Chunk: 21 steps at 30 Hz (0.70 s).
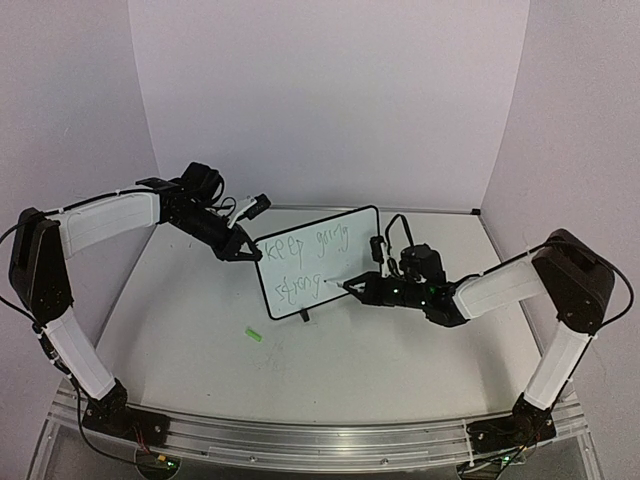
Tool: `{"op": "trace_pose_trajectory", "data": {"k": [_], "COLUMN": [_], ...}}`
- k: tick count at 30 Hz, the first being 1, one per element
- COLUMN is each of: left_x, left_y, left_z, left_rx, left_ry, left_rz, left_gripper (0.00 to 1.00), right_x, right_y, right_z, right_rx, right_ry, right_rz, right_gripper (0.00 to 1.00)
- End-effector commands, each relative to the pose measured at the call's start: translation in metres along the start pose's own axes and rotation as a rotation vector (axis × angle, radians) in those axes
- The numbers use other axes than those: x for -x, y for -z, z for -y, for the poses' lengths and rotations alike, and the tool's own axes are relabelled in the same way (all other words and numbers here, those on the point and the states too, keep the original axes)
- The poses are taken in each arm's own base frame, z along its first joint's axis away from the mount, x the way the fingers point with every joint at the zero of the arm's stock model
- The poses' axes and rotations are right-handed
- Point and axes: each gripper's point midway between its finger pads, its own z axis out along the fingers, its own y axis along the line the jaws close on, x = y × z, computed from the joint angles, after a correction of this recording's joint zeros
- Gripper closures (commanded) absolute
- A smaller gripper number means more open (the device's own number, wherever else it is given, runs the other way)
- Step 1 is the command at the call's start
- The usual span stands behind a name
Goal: Write a sentence on the whiteboard
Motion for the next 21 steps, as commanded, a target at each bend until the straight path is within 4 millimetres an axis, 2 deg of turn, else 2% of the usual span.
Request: {"op": "trace_pose_trajectory", "data": {"k": [1,21], "left_x": [-0.0117,-0.0114], "left_y": [-0.0054,-0.0048], "left_z": [-0.0122,-0.0119], "left_rx": [0.060,0.060], "left_ry": [-0.004,-0.005], "left_rz": [-0.059,-0.057], "left_gripper": [1.00,1.00], "right_x": [0.0114,0.0156], "right_y": [-0.0060,-0.0078], "right_z": [0.0017,0.0054], "right_rx": [-0.014,-0.033], "right_ry": [0.016,0.021], "right_rz": [0.029,0.037], "right_gripper": [1.00,1.00]}}
